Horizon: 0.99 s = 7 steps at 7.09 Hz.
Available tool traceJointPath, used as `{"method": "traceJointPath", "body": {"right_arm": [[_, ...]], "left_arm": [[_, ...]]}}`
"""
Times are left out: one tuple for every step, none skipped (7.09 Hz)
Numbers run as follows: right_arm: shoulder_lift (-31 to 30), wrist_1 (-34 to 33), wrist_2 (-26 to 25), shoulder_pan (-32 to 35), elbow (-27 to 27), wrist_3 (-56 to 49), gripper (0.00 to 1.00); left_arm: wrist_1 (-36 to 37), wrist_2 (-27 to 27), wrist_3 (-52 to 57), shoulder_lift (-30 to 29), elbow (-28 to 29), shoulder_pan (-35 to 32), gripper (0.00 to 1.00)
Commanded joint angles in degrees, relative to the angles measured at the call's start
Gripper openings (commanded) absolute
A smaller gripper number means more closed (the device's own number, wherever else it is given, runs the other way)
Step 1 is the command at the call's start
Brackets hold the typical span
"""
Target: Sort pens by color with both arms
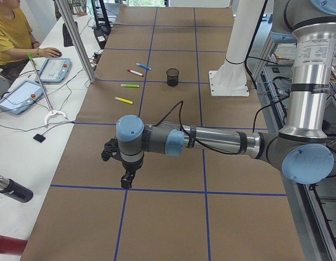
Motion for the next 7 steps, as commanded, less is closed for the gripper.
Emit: {"method": "traceJointPath", "body": {"right_arm": [[-0.1,-0.1,0.2,0.0,0.1,0.0,1.0],[-0.2,-0.1,0.1,0.0,0.1,0.0,1.0],[-0.2,-0.1,0.2,0.0,0.1,0.0,1.0],[-0.2,-0.1,0.2,0.0,0.1,0.0,1.0],[-0.2,0.0,0.2,0.0,0.1,-0.1,1.0],[-0.1,0.0,0.1,0.0,0.0,-0.1,1.0],[-0.1,0.0,0.1,0.0,0.1,-0.1,1.0]], "left_arm": [[0.1,0.0,0.0,0.0,-0.1,0.0,1.0],[0.1,0.0,-0.1,0.0,-0.4,0.0,1.0],[0.1,0.0,-0.1,0.0,-0.4,0.0,1.0],[0.1,0.0,-0.1,0.0,-0.8,0.0,1.0],[0.1,0.0,-0.1,0.0,-0.9,0.0,1.0],[0.1,0.0,-0.1,0.0,-0.9,0.0,1.0],[0.1,0.0,-0.1,0.0,-0.9,0.0,1.0]]}}
